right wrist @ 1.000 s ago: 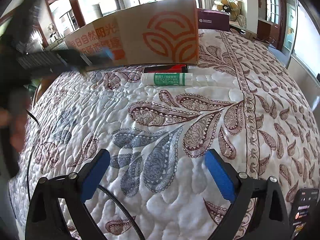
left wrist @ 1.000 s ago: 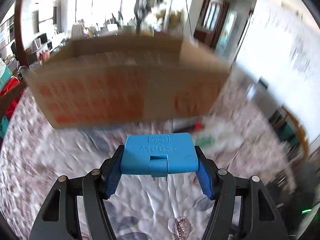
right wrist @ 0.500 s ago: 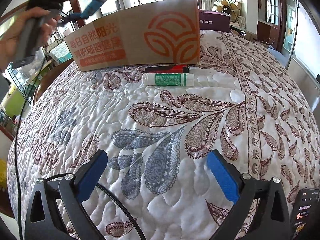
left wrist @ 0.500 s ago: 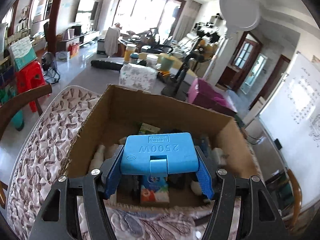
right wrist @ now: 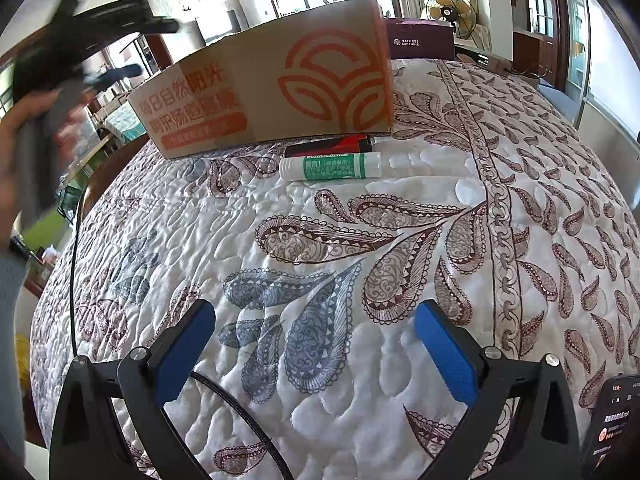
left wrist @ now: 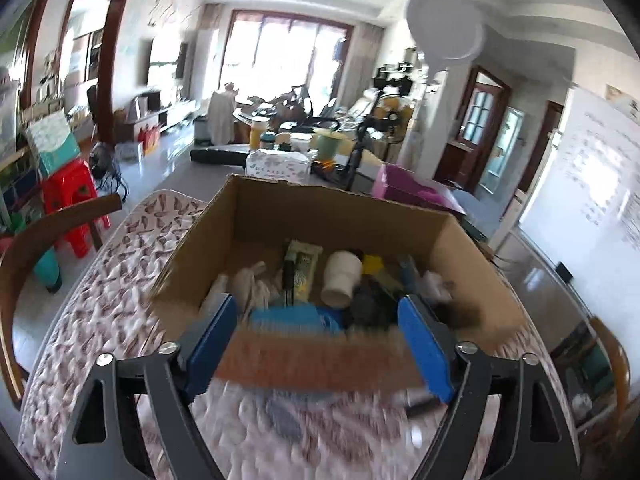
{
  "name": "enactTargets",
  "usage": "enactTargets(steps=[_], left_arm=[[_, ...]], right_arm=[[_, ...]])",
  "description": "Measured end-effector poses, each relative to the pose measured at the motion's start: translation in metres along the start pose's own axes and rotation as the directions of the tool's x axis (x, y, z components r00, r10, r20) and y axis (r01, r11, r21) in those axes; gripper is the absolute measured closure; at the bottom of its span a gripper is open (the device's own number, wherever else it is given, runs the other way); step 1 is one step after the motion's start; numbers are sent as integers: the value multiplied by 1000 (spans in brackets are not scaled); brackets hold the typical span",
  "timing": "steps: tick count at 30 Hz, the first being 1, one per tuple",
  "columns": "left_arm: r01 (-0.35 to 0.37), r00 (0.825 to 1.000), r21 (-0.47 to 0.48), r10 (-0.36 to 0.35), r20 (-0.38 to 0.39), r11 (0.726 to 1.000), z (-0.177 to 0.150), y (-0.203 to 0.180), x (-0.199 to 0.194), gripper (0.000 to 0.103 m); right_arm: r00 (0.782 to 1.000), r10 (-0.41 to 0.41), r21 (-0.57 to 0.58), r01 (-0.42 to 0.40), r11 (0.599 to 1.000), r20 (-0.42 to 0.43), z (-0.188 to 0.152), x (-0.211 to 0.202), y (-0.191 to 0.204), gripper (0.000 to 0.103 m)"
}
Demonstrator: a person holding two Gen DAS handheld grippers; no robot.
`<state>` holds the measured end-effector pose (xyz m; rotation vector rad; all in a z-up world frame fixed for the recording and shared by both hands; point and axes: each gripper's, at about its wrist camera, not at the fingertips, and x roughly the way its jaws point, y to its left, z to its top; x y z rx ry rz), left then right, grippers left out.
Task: Organize objects
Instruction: 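Lower the blue power bank into the box and open the left gripper, then grasp the green-and-white glue stick with the right gripper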
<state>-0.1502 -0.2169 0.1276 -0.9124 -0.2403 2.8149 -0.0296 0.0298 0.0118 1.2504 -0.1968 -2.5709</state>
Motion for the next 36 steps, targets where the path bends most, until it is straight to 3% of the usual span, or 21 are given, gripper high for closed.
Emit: enactTargets(steps=[4,6,9,13,15,18,21,26,33,36], left_arm=[[18,999,18,-17,-28,1000,-45,4,-33,10],[9,997,2,-9,-78,1000,-74,9,-43,10],[2,987,-16,-5,-158,1000,-119,14,-44,10],[-14,981,7,15,-195,1000,-155,13,-34,10],[10,977,-15,-13,-214,1000,-160,13,-29,10],[23,984,-13,-25,-178,1000,-160,13,-34,10],[39,982,-29,-43,-185,999,-161,20,-32,10],[47,980,-76,-61,-190,996,-159,31,-32,10],[76,977,-103,-94,-192,992,-157,33,-36,10],[81,975,-106,-101,-197,991,-158,32,-36,10]], right_arm=[[1000,-7,37,6,999,17,2,-4,-9,103],[999,-9,64,7,998,32,4,-6,-16,103],[998,-34,93,30,995,43,7,-8,-24,103],[996,-68,84,63,994,59,18,-11,-24,103],[995,-87,33,85,996,54,28,-8,-18,103],[991,-129,-8,129,992,25,48,8,-9,103],[994,-106,28,106,994,-11,67,28,-5,103],[989,-134,89,139,986,-62,94,63,2,103],[972,-215,24,218,976,-93,98,84,12,103],[989,-142,45,145,988,-48,98,63,9,103]])
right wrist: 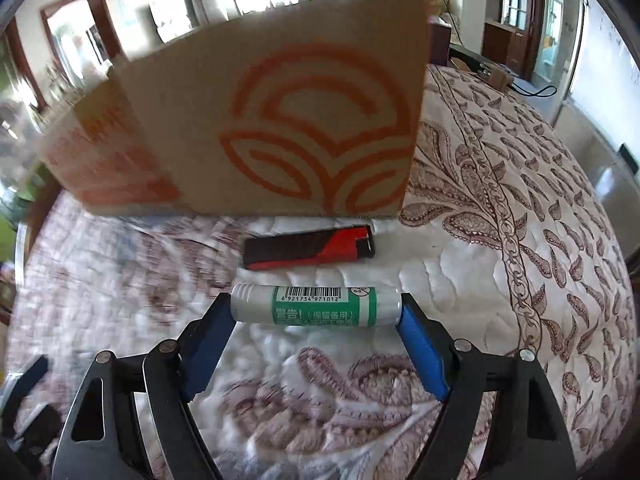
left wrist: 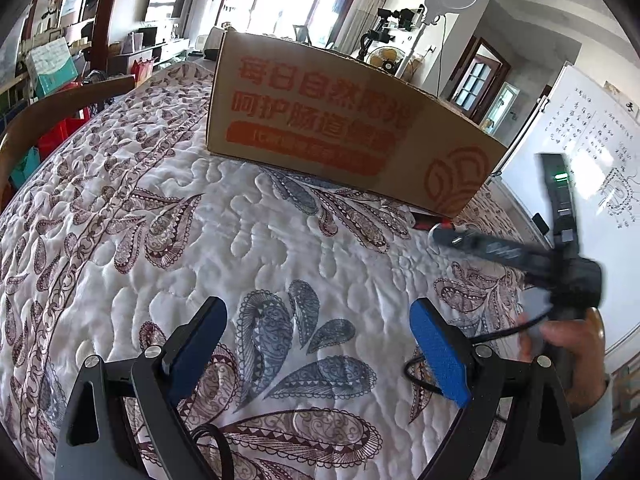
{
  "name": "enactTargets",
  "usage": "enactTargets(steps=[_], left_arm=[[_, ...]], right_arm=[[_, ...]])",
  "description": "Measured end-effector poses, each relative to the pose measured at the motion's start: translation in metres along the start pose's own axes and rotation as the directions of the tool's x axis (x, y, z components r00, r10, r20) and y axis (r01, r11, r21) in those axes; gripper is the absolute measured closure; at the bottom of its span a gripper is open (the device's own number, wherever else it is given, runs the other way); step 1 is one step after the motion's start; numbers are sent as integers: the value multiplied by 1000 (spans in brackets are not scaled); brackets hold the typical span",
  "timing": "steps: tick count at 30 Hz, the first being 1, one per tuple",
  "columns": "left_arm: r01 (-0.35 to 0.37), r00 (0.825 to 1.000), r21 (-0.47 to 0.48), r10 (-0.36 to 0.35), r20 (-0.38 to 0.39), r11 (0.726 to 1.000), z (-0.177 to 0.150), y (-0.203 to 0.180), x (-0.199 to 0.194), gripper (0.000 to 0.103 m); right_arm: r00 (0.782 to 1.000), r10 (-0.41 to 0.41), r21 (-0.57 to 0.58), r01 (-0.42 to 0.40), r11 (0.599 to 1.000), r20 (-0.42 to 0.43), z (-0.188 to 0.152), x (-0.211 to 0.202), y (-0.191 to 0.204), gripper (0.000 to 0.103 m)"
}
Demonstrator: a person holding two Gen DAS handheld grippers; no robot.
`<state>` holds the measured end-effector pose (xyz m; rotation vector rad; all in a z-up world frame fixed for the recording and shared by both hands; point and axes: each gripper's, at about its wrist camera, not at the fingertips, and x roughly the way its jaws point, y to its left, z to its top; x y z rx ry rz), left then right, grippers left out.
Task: Organize objects
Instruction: 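Grasp the green-and-white glue stick with the right gripper, then lower the glue stick into the box and open the right gripper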
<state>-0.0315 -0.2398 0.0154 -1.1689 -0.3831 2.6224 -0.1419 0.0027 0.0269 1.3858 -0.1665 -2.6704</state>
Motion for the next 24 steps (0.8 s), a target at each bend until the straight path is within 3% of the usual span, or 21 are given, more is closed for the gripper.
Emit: enactTargets(steps=[3,6,9,15,24], left_arm=[[3,1000,3,-3,-10,1000,-1,-2,2,10],[-5,1000,24,5,-24,1000,-4,-7,6,10],[-24,999,62,27,-44,998,-9,-14,12,10],[-26,997,92,33,-70,995,-14,-20,19,10],[-3,997,59,7,-76,998,-11,-13,19,10]], right_arm=[[996,20,-22,-18,1000,91,7,-37,-2,103],[977,52,-31,-46,998,206,28,-84,-1,103],[967,52,-49,-41,998,249,59,-103,7,103],[980,40,-59,-28,998,195,125,-81,20,103],[986,-43,-79,56,995,164,160,-44,45,103]])
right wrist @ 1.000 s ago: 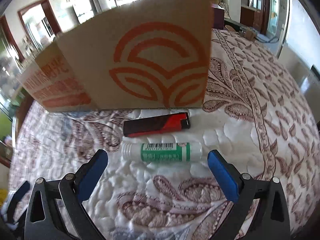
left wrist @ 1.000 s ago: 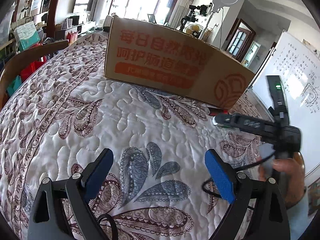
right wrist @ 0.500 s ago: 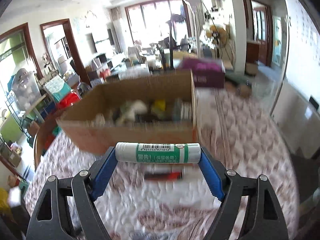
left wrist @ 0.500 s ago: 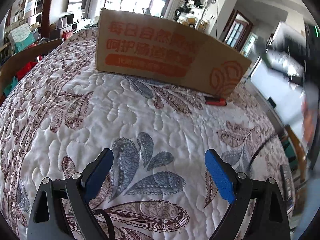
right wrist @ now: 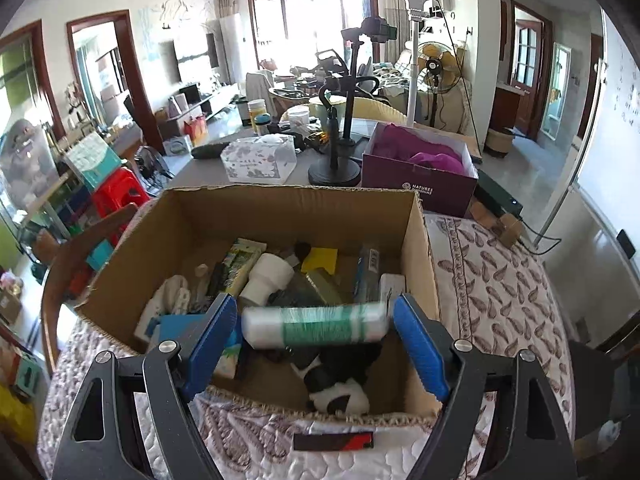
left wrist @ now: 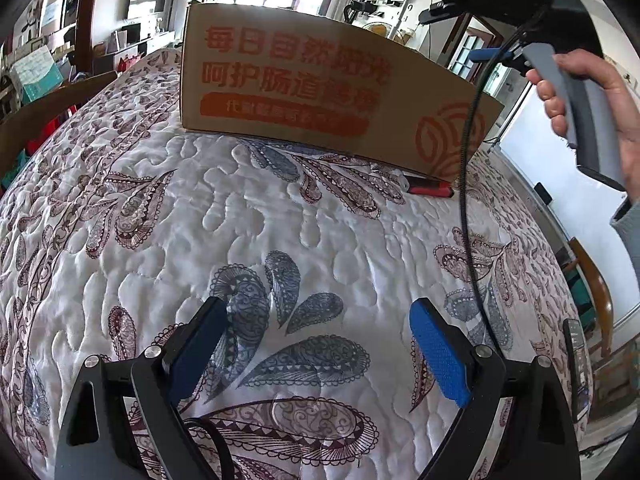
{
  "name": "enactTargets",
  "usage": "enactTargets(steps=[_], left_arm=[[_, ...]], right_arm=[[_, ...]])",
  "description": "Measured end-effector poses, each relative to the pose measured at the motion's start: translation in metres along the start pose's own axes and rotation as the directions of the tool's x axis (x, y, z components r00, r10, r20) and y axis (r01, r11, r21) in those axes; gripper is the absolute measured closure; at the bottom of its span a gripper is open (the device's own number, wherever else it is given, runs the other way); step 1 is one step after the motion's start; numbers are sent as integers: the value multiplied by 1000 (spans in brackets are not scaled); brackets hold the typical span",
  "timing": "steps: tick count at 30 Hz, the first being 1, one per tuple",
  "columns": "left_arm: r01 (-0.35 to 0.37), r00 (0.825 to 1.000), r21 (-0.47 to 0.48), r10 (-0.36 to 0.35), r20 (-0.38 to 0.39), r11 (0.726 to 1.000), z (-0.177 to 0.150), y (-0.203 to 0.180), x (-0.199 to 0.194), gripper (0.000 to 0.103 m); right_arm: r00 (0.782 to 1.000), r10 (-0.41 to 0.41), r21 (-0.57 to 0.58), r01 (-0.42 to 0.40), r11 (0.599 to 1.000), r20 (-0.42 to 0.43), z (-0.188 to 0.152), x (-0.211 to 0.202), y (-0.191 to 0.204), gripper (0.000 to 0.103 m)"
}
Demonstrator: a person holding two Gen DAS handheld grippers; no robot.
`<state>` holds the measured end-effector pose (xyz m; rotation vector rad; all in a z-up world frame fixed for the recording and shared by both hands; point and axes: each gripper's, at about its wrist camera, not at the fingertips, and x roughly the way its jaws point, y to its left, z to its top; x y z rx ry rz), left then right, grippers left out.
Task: Organize objects
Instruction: 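Lower the glue stick into the box and open the right gripper, then grasp the red-and-black lighter with the left gripper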
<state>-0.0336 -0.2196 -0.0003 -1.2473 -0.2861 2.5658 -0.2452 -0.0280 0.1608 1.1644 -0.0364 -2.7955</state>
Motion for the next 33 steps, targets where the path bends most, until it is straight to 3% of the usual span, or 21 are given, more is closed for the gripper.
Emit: enactTargets(steps=[8,16,20,23,29,33], left_arm=[[23,1000,-20,-23,6,1000,1,2,-3,10],[20,999,1,-20,27,1000,2,-1,-3,10],[27,998,75,-31,59,997,3,-10,-6,10],[42,998,138,-49,47,990,5,-21,-1,11],[15,999,317,-30,43,948,27,-51,7,11],[19,999,464,6,-54,885,51,-69,34,11]], right_arm=[[998,41,-15,-40,999,51,-31,-28,-2,103],[990,49,-62,-41,997,134,-132,-89,-20,103],[999,19,-6,-19,1000,27,-199,-78,-38,103],[996,50,53,-46,998,-79,-237,-59,-48,103],[988,90,71,-82,994,-124,-261,-51,-51,103],[990,87,51,-82,995,-114,-263,-53,-52,103]])
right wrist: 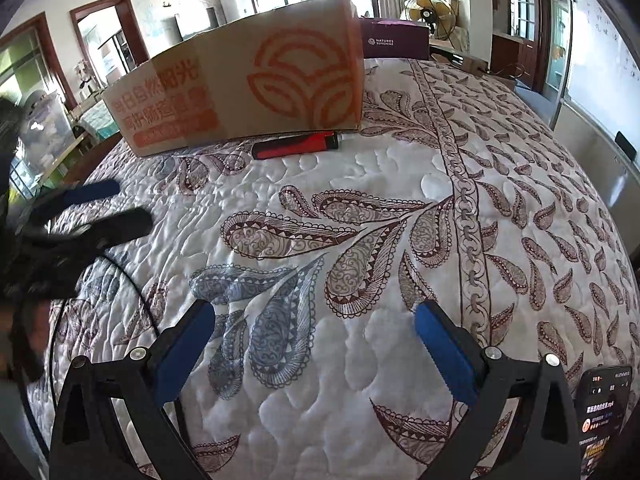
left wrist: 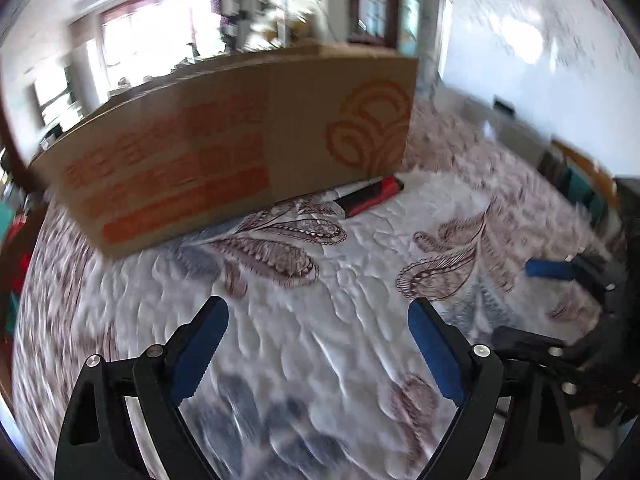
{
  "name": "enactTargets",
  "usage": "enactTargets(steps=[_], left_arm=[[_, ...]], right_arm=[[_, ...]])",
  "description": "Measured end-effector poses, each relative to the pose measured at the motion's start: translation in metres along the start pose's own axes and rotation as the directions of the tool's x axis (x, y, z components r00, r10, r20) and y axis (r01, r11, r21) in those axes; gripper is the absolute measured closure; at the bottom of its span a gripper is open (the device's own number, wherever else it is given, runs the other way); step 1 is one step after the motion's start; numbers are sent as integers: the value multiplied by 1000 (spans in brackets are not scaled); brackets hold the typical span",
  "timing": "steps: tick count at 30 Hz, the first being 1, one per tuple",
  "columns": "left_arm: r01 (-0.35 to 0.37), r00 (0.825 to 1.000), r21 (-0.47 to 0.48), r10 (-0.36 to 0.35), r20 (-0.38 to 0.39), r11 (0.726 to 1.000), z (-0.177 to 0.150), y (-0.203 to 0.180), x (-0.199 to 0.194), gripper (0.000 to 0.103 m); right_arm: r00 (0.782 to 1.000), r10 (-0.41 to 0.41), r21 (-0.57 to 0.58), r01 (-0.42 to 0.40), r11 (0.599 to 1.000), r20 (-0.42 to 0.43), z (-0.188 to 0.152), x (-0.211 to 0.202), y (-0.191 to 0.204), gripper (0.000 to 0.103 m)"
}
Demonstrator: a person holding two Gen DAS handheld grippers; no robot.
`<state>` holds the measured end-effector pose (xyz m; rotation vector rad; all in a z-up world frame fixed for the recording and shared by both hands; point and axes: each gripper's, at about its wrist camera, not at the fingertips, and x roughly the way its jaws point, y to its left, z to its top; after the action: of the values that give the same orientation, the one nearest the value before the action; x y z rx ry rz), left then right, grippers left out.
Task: Organize objects
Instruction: 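Grasp the red-and-black lighter with the left gripper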
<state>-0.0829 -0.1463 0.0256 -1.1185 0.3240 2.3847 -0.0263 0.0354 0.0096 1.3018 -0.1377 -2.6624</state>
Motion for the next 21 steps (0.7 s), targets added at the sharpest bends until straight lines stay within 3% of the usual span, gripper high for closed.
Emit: enactTargets(steps=[3,7,10,13,15,16,17,19,21], left_arm=[[32,999,48,-30,-31,998,7,3,5,11],[137,989,167,-126,-73,976,-1,8,-7,11],[186,982,200,-184,-30,962,-8,20,-25,11],[305,945,156,-318,71,940,-10,47,-49,10],[352,922,106,-364,131,930,-6,62,-56,10],[368,919,68,-374,127,927,-2,63,-51,10],[363,926,50,-366,94,930,2,60,-43,10],[229,973,134,-230,-6,964,12,31,-16,12],[181,983,239,-168,-74,954,25,-1,10,21]], right_arm=[[1000,26,7,-26,1000,5,1,-2,-4,103],[998,56,19,-56,998,8,2,-2,-10,103],[999,41,11,-41,999,-1,3,-2,-9,103],[999,41,33,-41,999,-5,3,-4,-14,103],[999,51,74,-51,996,2,4,-7,-22,103],[999,44,99,-44,994,4,4,-8,-27,103],[999,36,113,-37,993,5,5,-9,-29,103],[999,35,111,-36,993,10,4,-10,-29,103],[999,29,93,-31,995,18,4,-11,-25,103]])
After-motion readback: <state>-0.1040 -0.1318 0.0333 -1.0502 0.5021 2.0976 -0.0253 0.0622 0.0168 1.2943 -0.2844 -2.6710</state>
